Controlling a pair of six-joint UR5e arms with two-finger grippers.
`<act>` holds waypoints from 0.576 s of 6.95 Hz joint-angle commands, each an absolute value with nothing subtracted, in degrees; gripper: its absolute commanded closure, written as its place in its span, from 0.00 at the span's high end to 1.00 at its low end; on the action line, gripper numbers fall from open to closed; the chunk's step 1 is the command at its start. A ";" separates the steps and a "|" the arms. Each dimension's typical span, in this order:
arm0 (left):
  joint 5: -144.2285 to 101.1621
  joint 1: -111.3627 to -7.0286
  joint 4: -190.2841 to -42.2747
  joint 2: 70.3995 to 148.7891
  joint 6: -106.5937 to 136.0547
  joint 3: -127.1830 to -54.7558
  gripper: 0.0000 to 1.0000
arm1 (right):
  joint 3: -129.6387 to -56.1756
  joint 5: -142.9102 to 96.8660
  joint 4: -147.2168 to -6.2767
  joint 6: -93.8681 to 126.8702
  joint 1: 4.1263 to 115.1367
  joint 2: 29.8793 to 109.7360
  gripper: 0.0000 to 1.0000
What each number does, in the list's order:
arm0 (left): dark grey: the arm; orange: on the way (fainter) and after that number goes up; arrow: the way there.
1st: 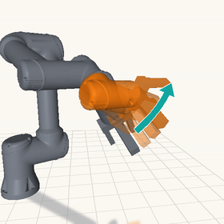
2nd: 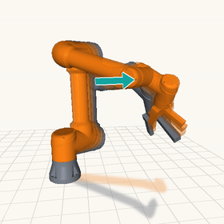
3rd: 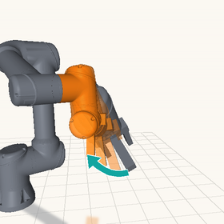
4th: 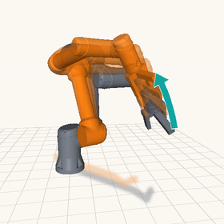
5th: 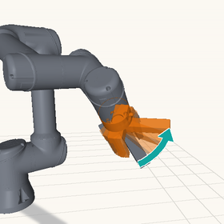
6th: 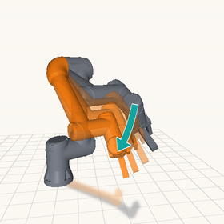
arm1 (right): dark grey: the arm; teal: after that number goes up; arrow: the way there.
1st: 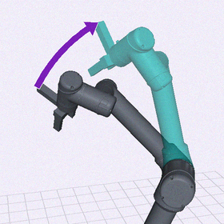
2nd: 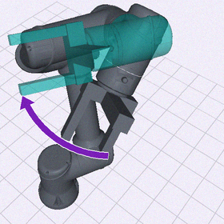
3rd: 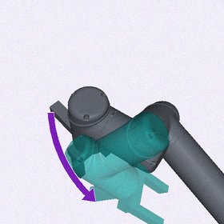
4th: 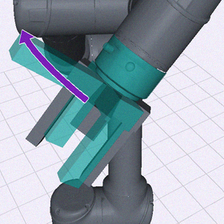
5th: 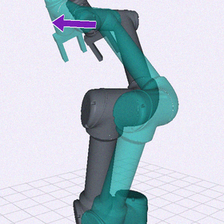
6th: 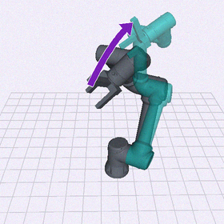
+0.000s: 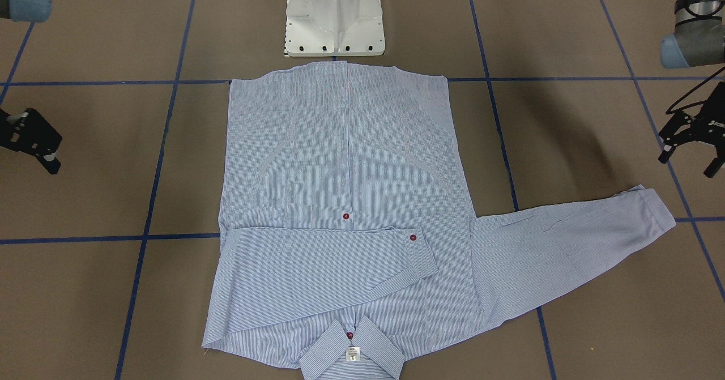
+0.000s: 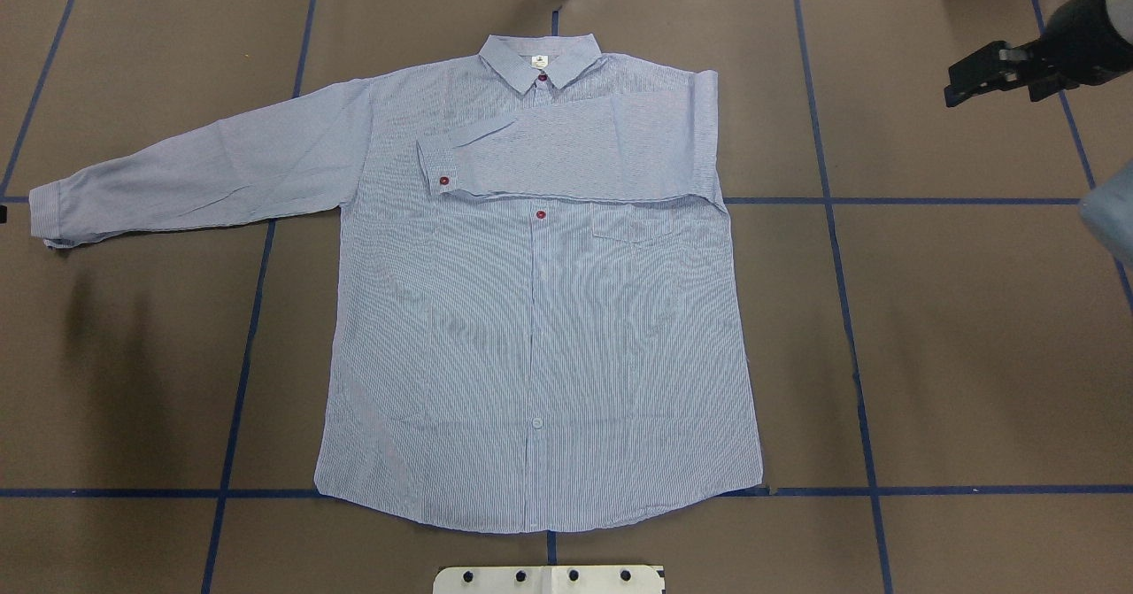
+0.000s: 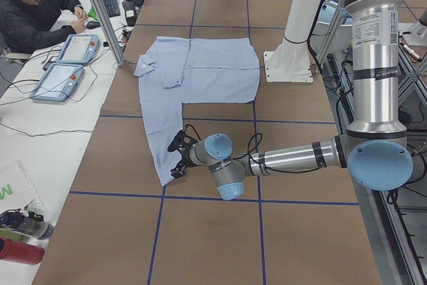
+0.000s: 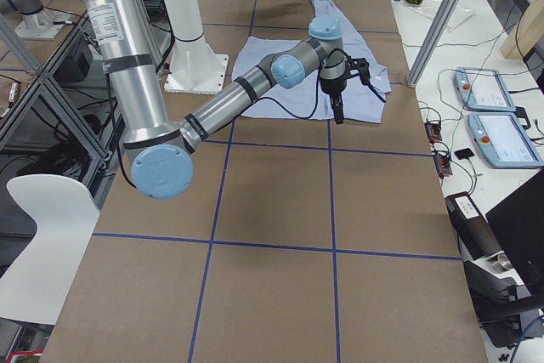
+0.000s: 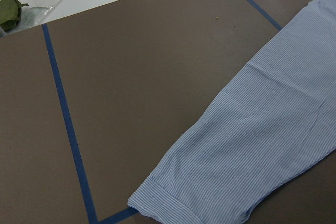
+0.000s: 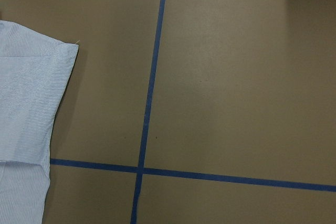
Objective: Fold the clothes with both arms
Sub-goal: 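Lay the sleeve on the chest, open the right gripper and withdraw, then move the left gripper down to the cuff of the other sleeve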
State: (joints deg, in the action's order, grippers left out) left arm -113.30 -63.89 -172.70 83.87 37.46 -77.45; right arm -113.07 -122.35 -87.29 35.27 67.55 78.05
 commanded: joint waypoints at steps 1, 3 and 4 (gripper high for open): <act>-106.27 -57.14 -175.87 84.28 58.68 -75.42 0.99 | -113.47 -123.57 -84.55 34.01 68.82 80.68 1.00; -106.70 -56.42 -177.26 85.77 48.69 -74.36 1.00 | -113.47 -123.31 -84.55 33.84 68.91 80.68 1.00; -106.61 -56.43 -180.76 86.48 47.39 -75.57 1.00 | -113.55 -123.31 -84.55 33.92 68.91 80.68 1.00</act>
